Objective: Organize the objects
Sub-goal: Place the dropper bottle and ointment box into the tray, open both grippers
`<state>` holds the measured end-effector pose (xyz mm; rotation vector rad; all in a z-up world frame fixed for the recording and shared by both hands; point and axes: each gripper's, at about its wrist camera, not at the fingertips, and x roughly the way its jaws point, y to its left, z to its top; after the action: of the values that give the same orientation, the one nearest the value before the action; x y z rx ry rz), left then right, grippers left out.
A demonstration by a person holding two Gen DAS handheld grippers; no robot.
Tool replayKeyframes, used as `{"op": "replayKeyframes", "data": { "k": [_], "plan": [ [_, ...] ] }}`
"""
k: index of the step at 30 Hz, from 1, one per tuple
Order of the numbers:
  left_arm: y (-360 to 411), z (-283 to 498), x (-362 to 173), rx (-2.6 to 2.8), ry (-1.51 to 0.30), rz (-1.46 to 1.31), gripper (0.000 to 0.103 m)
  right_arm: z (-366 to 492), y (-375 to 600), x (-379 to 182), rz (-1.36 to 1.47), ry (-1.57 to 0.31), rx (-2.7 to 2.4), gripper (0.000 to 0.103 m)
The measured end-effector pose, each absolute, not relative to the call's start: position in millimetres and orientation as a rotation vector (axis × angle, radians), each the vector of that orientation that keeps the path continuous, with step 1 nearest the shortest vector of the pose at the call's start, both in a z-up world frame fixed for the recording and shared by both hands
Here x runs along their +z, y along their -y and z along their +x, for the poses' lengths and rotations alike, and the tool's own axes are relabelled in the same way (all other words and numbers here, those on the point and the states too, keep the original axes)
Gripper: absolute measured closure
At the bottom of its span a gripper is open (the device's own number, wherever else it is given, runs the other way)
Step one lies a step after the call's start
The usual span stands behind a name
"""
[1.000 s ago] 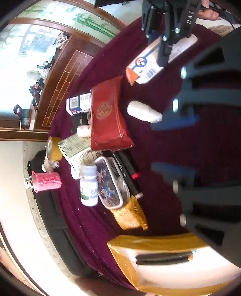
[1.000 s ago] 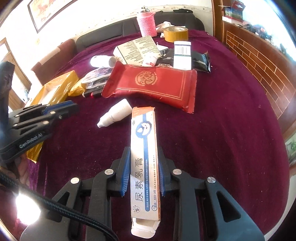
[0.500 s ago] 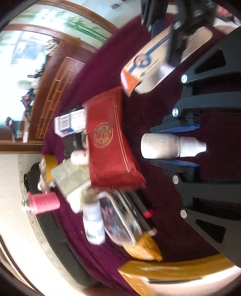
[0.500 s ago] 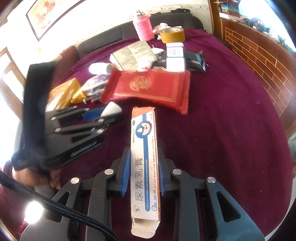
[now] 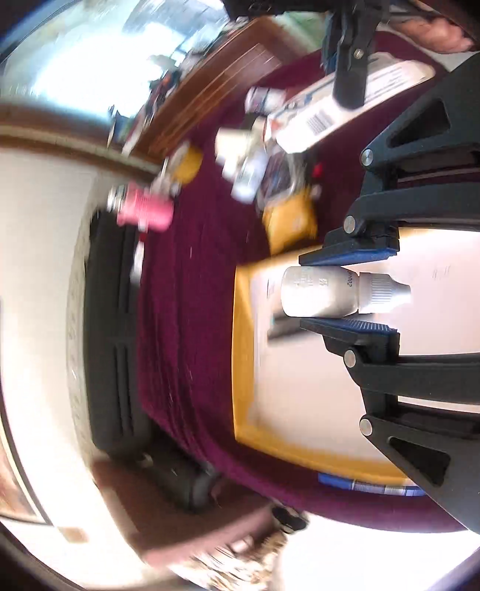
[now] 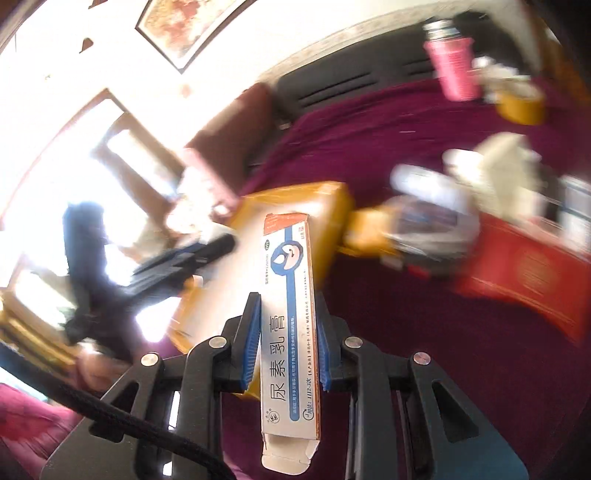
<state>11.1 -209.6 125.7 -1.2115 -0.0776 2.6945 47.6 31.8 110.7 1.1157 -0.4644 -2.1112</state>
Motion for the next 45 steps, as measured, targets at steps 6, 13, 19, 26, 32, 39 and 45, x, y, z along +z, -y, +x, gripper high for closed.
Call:
{"op": "replayKeyframes", "data": {
  "k": [6,13,19,26,32,39,45],
  "plan": [
    [270.6,-43.2,90.4,2.774,0.183,-1.37,0.081,-35.4,74.7,93.6,1.244,0.596,-1.953,0.079],
    [288.4,-71.2,38.3,2.758,0.294,-1.487,0.081,-107.9,125.2,5.9,1.478,0.85,-1.789,0.079],
    [284.0,-81.4,18.7,2.717,0.326,-1.545,0.081,-125.3,130.4,-19.4,1.541,0.846,-1.814,0.079],
    [261.2,-84.5,19.1,2.727,0.289,-1.527,0.081,-129.5,131.4,-5.8,1.564,0.636,-2.024,0.079],
    [285.5,-75.0,29.4,2.75,0.486,-1.529,0.054,-130.3,140.4,6.8,1.503,0.534,-2.091,0.064],
    [282.4,-35.0,59.2,2.842,0.437,-1.475,0.049,-101.2,112.7,49.8,1.379,0.494,-2.168,0.061],
    [230.3,-10.6,84.2,3.127,-0.108,-1.286,0.024,-49.4,102.8,85.1,1.151,0.33,-2.325,0.022]
  ]
}}
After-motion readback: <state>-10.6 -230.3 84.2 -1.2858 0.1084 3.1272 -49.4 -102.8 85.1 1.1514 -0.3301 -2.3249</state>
